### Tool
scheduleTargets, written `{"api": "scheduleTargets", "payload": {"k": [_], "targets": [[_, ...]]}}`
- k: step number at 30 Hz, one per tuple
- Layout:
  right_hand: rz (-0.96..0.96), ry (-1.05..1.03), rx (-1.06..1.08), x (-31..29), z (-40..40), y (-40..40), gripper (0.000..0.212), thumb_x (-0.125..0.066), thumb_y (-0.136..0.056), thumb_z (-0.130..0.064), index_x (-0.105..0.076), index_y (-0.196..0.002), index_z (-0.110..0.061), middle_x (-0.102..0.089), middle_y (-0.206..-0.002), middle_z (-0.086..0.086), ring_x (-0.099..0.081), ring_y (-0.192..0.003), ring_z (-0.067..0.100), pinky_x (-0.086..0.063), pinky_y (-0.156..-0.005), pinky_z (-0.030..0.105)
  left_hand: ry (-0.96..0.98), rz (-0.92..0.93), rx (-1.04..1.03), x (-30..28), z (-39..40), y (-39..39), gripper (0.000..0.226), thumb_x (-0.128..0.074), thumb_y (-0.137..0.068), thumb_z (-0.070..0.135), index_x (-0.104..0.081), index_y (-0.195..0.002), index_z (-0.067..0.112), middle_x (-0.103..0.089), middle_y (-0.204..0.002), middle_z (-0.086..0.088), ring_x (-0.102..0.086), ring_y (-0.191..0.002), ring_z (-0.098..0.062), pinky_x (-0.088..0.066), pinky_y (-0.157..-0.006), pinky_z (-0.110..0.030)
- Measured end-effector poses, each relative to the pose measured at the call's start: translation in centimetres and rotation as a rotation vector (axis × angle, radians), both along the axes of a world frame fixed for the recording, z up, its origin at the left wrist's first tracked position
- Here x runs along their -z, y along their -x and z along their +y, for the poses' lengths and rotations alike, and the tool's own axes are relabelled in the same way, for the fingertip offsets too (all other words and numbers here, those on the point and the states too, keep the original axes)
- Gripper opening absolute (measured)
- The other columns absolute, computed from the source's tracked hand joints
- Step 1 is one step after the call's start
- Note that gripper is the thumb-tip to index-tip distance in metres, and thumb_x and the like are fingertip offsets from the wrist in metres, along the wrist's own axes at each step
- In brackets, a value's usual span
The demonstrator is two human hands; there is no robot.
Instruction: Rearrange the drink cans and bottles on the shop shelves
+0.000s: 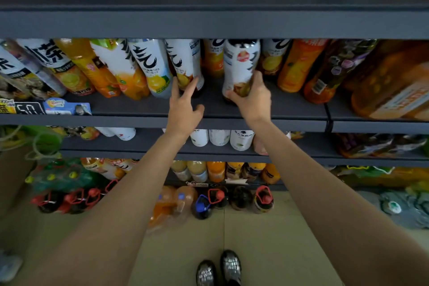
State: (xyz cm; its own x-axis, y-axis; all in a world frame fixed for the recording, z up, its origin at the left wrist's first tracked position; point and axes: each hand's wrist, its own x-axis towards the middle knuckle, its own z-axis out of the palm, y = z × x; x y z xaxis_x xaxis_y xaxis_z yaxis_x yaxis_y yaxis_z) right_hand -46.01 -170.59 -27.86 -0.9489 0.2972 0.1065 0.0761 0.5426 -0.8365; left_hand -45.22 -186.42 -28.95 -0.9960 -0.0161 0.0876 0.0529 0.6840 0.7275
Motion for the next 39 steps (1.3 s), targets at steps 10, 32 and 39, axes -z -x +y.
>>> {"api": "scheduleTargets", "payload": {"k": [10, 32, 39], "targets": [[-0.033, 0.062, -0.16, 0.1, -1.6, 2.5, 0.064, -0.077, -0.076, -0.027, -0.044, -0.127, -0.006, -0.056, -0.126, 0.009, -0.052, -0.117, 0.022, -0.045, -0.089, 0.026, 0.044, 0.169, -0.044, 1.2, 1.0, -1.7, 0.057, -0.056, -0.084, 0.0, -0.043, -0.137, 0.013, -0.022, -0.148, -0.017, -0.034, -0.132, -0.03, -0.041, -0.102, -0.041], [0.16, -0.058, 0.434, 2.0, 15.3, -1.7, 0.063, -0.07, -0.081, -0.021, -0.036, -0.131, -0.003, -0.041, -0.129, 0.016, -0.044, -0.12, 0.028, -0.032, -0.088, 0.018, -0.201, 0.094, -0.045, -1.0, 19.5, 3.5, 0.057, -0.057, -0.091, 0.025, -0.034, -0.139, 0.006, -0.036, -0.14, -0.013, -0.043, -0.124, -0.023, -0.032, -0.092, -0.019], [0.204, 0.024, 0.406, 3.4, 13.8, -2.9, 0.064, -0.075, -0.078, -0.02, -0.038, -0.127, -0.002, -0.04, -0.125, 0.014, -0.043, -0.117, 0.025, -0.036, -0.091, 0.021, -0.302, 0.034, -0.226, -0.8, 19.9, 7.5, 0.068, -0.063, -0.087, 0.023, -0.028, -0.143, 0.01, -0.039, -0.144, -0.008, -0.037, -0.132, -0.022, -0.032, -0.105, -0.028]]}}
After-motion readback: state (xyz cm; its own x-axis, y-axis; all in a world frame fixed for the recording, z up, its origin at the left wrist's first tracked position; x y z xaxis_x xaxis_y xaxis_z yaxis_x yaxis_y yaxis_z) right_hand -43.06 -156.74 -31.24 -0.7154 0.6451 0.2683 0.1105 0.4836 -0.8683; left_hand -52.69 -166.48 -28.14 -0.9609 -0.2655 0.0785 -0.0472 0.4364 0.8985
